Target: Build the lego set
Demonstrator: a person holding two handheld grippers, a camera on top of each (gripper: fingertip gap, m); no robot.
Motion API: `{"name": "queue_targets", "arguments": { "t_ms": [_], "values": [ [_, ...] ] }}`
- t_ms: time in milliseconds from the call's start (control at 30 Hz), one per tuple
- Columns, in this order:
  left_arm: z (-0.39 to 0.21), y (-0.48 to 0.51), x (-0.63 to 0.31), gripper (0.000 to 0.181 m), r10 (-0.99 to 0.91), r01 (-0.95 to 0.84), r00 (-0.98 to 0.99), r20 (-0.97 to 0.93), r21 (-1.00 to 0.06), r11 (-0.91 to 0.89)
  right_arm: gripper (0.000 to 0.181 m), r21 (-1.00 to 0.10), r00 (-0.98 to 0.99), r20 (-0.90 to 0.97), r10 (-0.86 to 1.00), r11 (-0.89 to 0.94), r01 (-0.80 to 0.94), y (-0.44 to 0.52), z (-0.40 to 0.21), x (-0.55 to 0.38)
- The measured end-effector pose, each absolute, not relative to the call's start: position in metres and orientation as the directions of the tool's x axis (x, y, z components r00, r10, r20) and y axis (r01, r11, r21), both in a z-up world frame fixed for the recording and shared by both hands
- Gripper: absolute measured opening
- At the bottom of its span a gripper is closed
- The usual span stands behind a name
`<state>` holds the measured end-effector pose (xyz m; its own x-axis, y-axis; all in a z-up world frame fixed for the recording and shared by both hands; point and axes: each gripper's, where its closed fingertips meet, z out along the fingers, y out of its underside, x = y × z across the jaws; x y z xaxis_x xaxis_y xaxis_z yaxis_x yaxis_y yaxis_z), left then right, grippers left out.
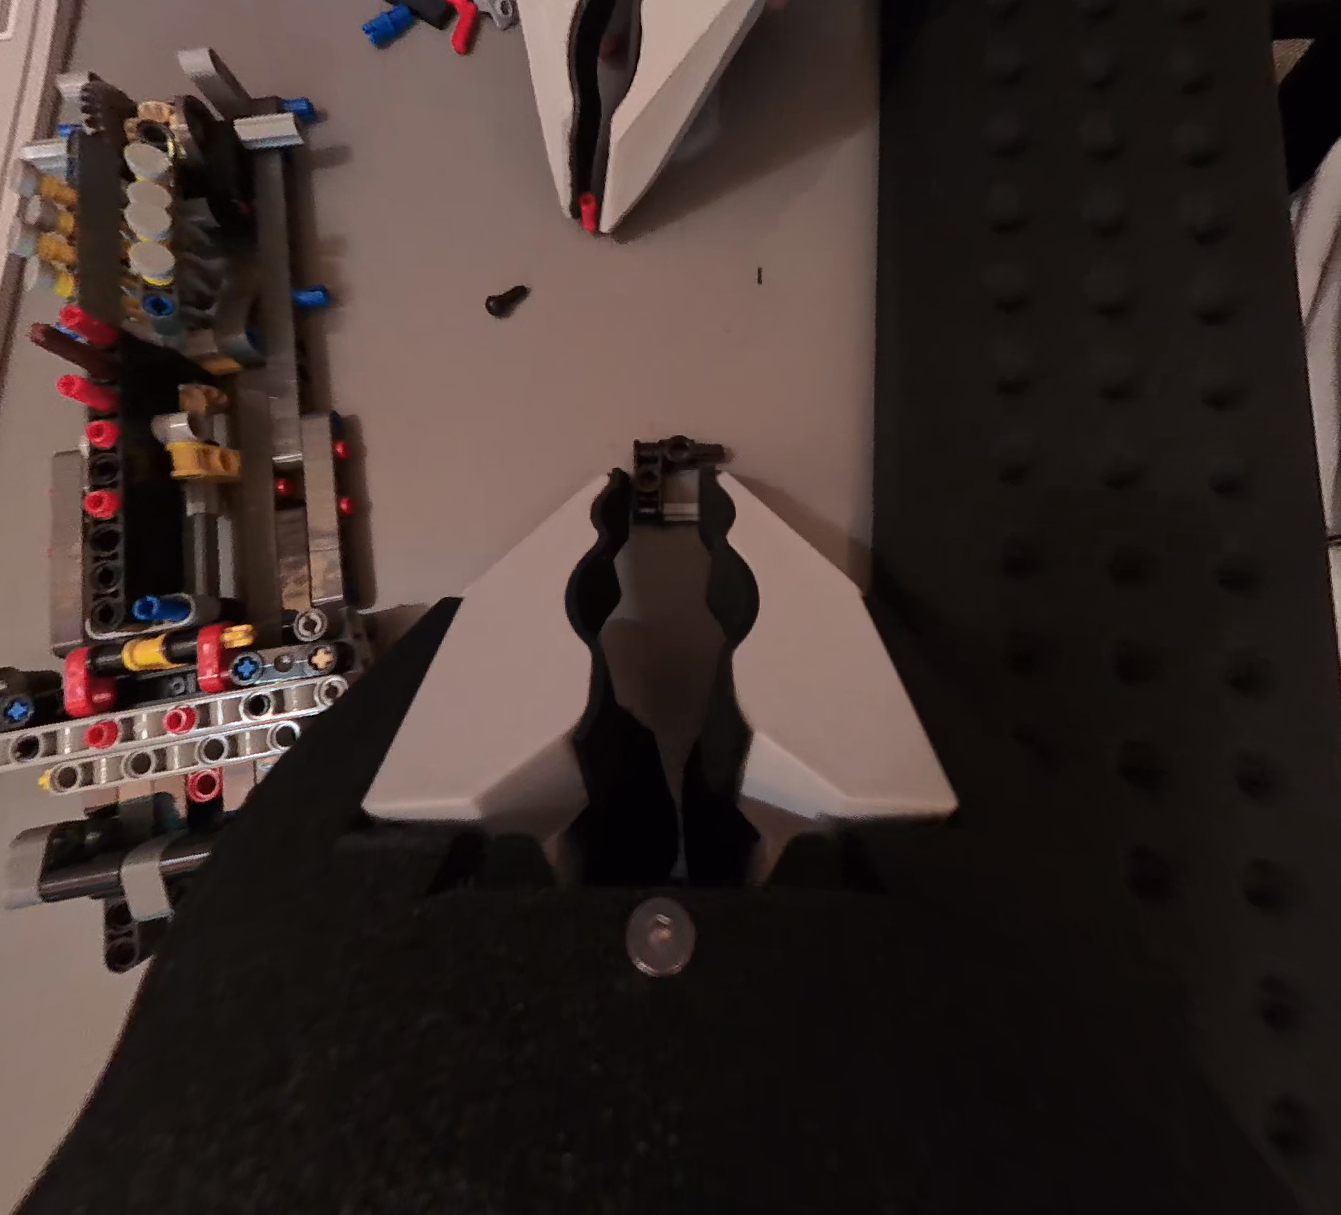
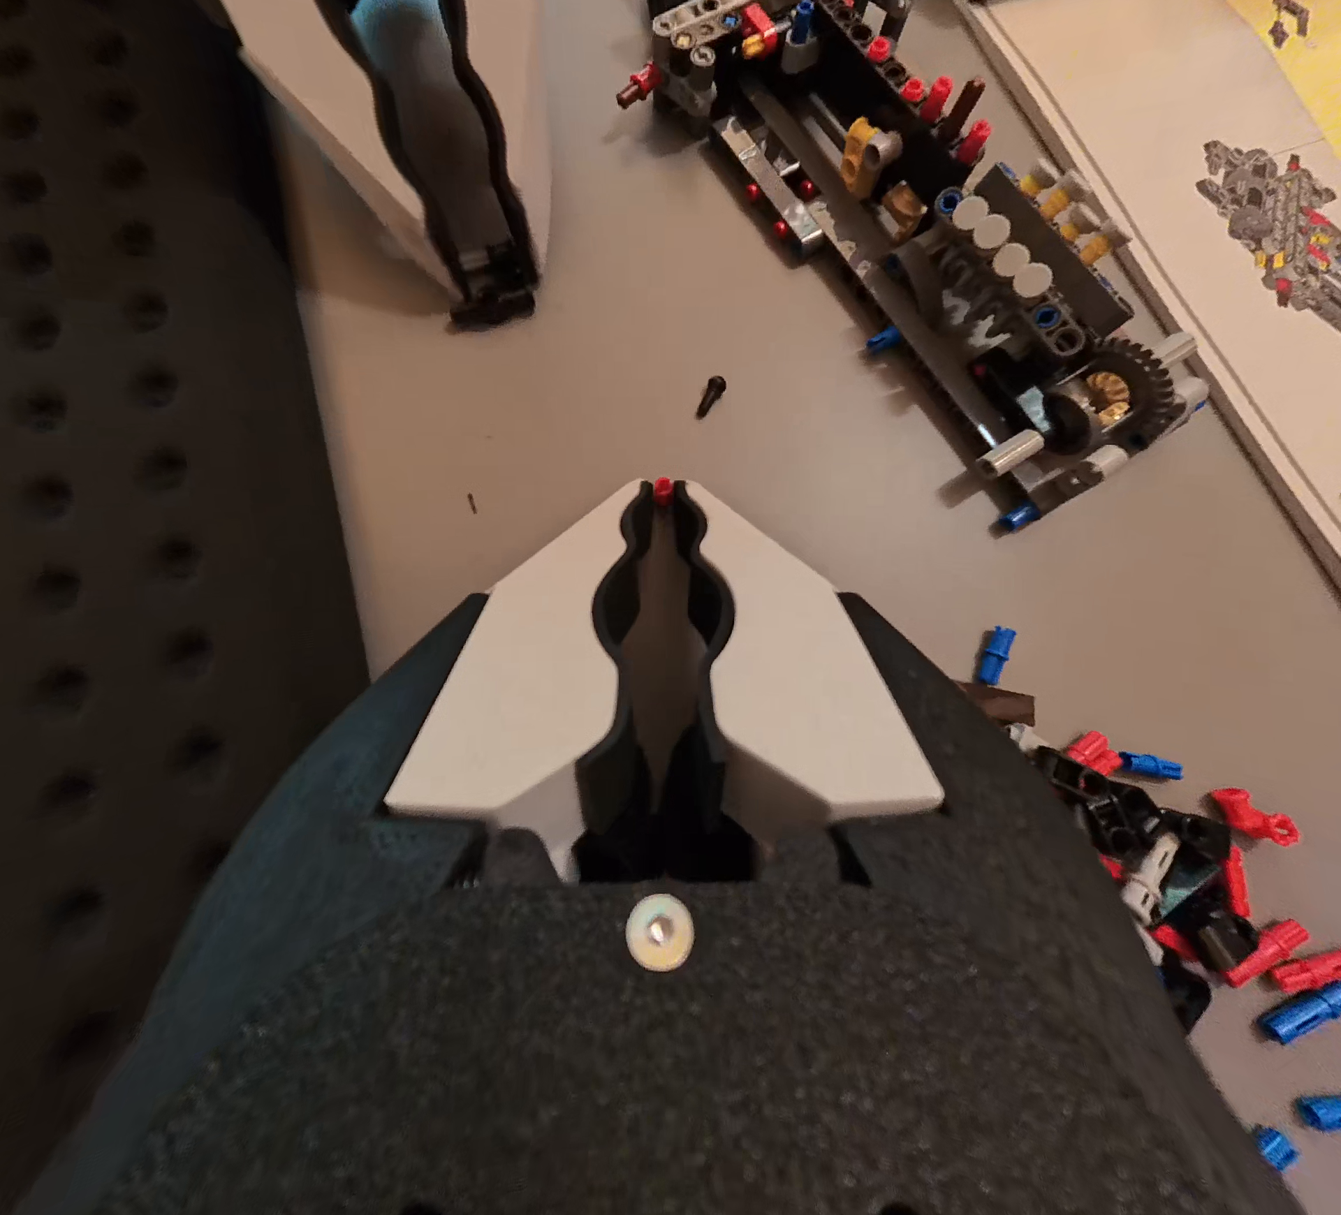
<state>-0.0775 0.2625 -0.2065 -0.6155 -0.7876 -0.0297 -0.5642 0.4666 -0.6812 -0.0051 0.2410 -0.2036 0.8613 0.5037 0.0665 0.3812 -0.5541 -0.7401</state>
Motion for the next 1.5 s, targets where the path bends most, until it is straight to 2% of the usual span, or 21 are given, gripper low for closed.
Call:
{"name": "queue_targets", "arguments": {
  "t_ms": [33, 133, 200, 300, 400, 600, 800, 1033, 1267, 1367, 1500],
  "values": [
    [-0.205, 0.261, -0.079, 0.023, -0.785, -0.561, -0.619, -0.028, -0.683, 0.467, 0.005, -0.759, 0.864, 0.048, 0.502, -0.544, 0.358, 0.242, -0.200, -0.008],
    [-0.189, 0.259, -0.076, 0.031, -0.769, -0.494, -0.634, -0.086, -0.720, 0.488, 0.004, -0.826, 0.863, -0.092, 0.497, -0.522, 0.213, 0.248, -0.179, -0.021],
    [-0.166, 0.260, -0.065, 0.030, -0.760, -0.381, -0.615, -0.210, -0.765, 0.520, 0.004, -0.868, 0.809, -0.259, 0.527, -0.495, 0.045, 0.251, -0.156, -0.038],
    [-0.133, 0.258, -0.056, 0.023, -0.685, -0.159, -0.572, -0.452, -0.757, 0.633, 0.004, -0.838, 0.647, -0.499, 0.577, -0.512, -0.190, 0.252, -0.126, -0.058],
    [-0.118, 0.250, -0.060, 0.021, -0.567, -0.001, -0.570, -0.594, -0.690, 0.723, 0.004, -0.778, 0.477, -0.624, 0.619, -0.551, -0.303, 0.248, -0.109, -0.068],
    [-0.116, 0.228, -0.080, 0.012, -0.414, 0.122, -0.704, -0.577, -0.672, 0.730, 0.004, -0.777, 0.414, -0.610, 0.676, -0.612, -0.146, 0.237, -0.117, -0.090],
    [-0.122, 0.227, -0.082, 0.009, -0.357, 0.137, -0.734, -0.578, -0.641, 0.755, 0.004, -0.768, 0.413, -0.602, 0.684, -0.637, -0.063, 0.236, -0.122, -0.093],
    [-0.110, 0.239, -0.068, 0.005, -0.553, 0.089, -0.586, -0.592, -0.725, 0.682, 0.004, -0.763, 0.409, -0.638, 0.653, -0.607, -0.222, 0.248, -0.109, -0.078],
    [-0.098, 0.244, -0.061, 0.002, -0.696, 0.062, -0.406, -0.592, -0.778, 0.625, 0.004, -0.705, 0.341, -0.707, 0.620, -0.577, -0.412, 0.253, -0.096, -0.072],
    [-0.103, 0.241, -0.063, 0.003, -0.708, 0.046, -0.421, -0.567, -0.793, 0.608, 0.003, -0.709, 0.351, -0.704, 0.617, -0.582, -0.398, 0.250, -0.101, -0.074],
    [-0.115, 0.252, -0.062, 0.000, -0.724, -0.004, -0.428, -0.540, -0.801, 0.599, 0.000, -0.745, 0.487, -0.663, 0.569, -0.564, -0.355, 0.258, -0.117, -0.064]
  ]
}}
